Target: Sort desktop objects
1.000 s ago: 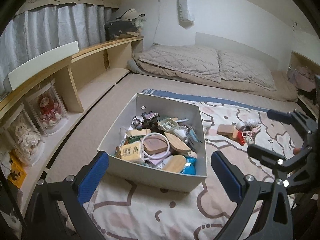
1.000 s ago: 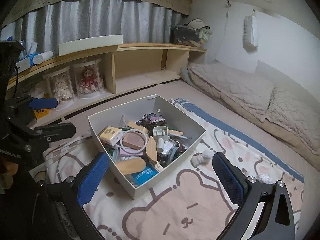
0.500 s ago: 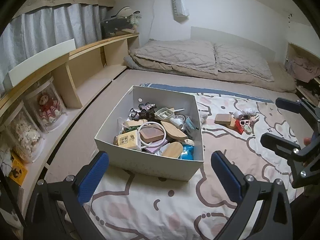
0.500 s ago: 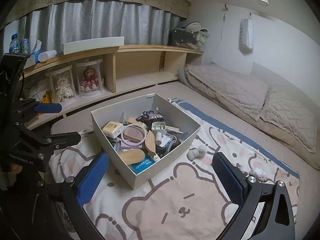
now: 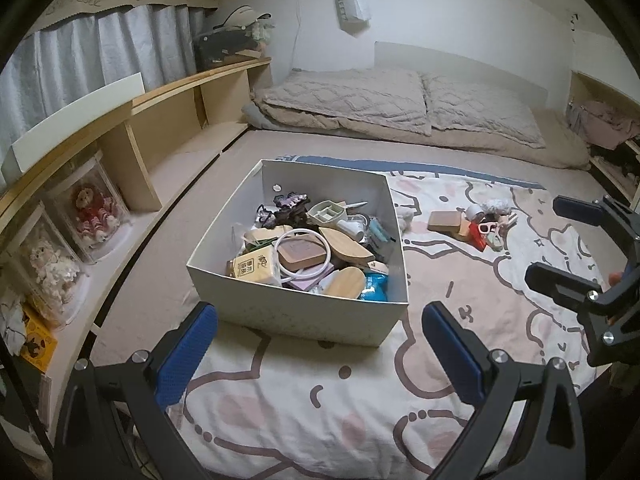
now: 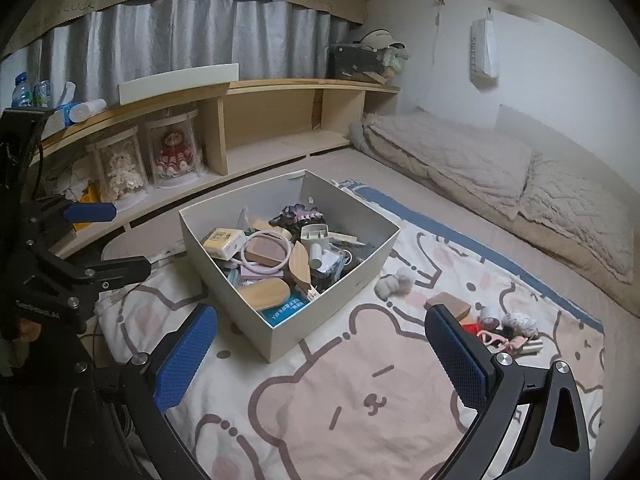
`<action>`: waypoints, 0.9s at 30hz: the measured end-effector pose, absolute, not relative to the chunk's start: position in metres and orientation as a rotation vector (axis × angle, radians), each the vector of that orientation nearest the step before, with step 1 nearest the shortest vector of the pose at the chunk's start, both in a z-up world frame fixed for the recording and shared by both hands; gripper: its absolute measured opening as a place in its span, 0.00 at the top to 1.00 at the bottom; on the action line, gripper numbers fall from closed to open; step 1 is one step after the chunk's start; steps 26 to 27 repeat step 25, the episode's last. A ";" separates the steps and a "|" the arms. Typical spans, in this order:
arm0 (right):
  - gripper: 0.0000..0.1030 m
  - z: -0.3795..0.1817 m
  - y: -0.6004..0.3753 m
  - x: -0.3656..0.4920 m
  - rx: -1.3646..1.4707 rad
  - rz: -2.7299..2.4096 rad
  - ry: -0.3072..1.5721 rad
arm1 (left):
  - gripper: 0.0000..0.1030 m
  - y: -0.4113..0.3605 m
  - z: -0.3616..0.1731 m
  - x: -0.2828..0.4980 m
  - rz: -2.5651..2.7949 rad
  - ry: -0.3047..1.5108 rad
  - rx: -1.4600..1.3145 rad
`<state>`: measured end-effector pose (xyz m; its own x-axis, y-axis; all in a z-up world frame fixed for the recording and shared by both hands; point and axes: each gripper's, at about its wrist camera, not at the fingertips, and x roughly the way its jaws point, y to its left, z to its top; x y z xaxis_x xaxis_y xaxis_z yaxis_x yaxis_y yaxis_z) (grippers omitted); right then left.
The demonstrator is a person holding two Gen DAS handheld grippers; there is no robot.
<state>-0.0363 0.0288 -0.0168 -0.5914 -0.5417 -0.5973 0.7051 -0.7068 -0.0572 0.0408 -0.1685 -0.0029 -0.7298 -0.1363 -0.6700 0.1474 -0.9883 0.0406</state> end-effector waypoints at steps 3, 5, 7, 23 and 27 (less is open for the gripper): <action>0.00 -0.016 0.027 -0.035 0.719 -2.273 0.380 | 0.00 -0.169 -0.003 0.041 -2.786 0.023 1.077; 0.00 -0.016 0.027 -0.034 0.707 -2.281 0.385 | 0.00 -0.169 -0.004 0.041 -2.789 0.036 1.082; 0.00 -0.016 0.026 -0.033 0.697 -2.285 0.393 | 0.00 -0.169 -0.004 0.041 -2.787 0.039 1.083; 0.00 -0.020 0.026 -0.035 0.721 -2.272 0.402 | 0.00 -0.166 -0.004 0.040 -2.770 0.005 1.069; 0.00 -0.019 0.027 -0.036 0.725 -2.272 0.400 | 0.00 -0.166 -0.004 0.040 -2.769 -0.004 1.067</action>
